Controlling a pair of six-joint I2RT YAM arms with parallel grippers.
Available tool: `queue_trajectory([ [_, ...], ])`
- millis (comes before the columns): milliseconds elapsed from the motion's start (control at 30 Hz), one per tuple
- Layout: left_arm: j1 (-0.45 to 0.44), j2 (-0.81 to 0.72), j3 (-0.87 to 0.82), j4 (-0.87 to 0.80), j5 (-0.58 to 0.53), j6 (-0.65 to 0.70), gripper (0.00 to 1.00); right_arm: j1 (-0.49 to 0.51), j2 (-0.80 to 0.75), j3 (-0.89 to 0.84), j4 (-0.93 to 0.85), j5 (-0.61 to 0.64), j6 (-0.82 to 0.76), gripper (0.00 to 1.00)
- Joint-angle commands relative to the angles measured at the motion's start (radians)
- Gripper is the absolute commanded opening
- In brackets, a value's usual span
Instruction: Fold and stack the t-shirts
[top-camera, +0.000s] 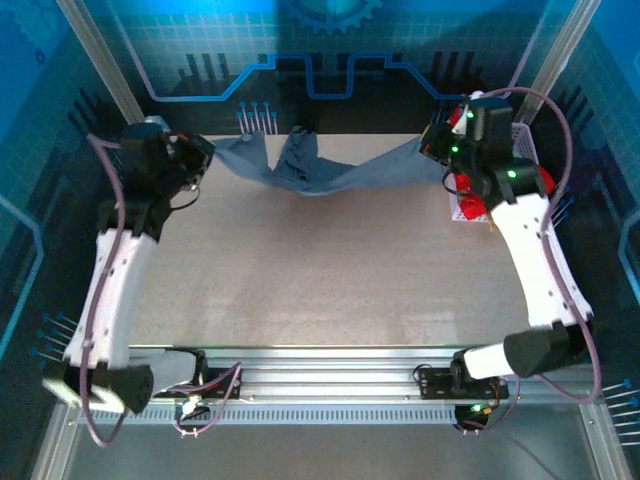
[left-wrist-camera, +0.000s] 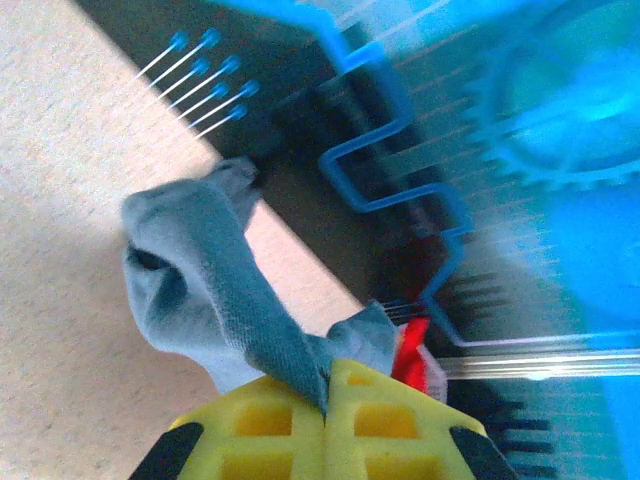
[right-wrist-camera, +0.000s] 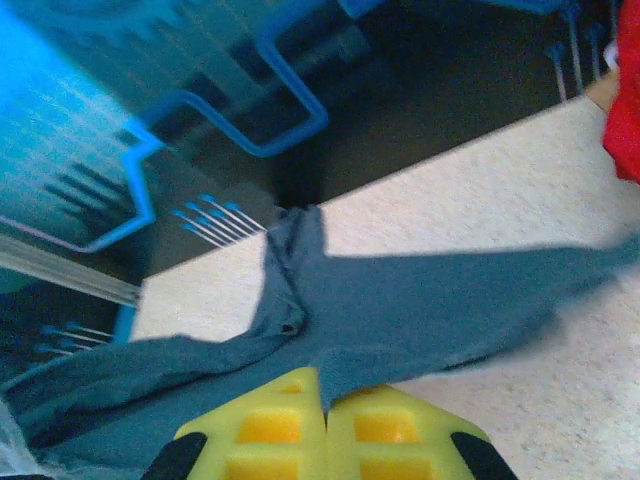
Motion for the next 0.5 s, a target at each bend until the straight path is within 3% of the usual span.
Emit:
queue_trajectory([
  [0, 0.014, -0.132, 0.025, 0.099, -0.034, 0.017, 0.00, 0.008, -0.127, -0.038, 0.081, -0.080, -0.007, 0.00],
  [133, 0.015, -0.207, 0.115, 0.111, -0.042, 0.037, 0.00, 0.007, -0.277, -0.062, 0.110, -0.105, 0.004, 0.00],
  [233, 0.015, -0.173, 0.260, 0.087, -0.035, 0.052, 0.00, 0.004, -0.331, -0.045, 0.108, -0.134, 0.039, 0.00],
  [467, 0.035, 0.131, 0.637, -0.069, 0.017, 0.054, 0.00, 0.003, -0.251, -0.032, 0.152, -0.195, 0.137, 0.00],
])
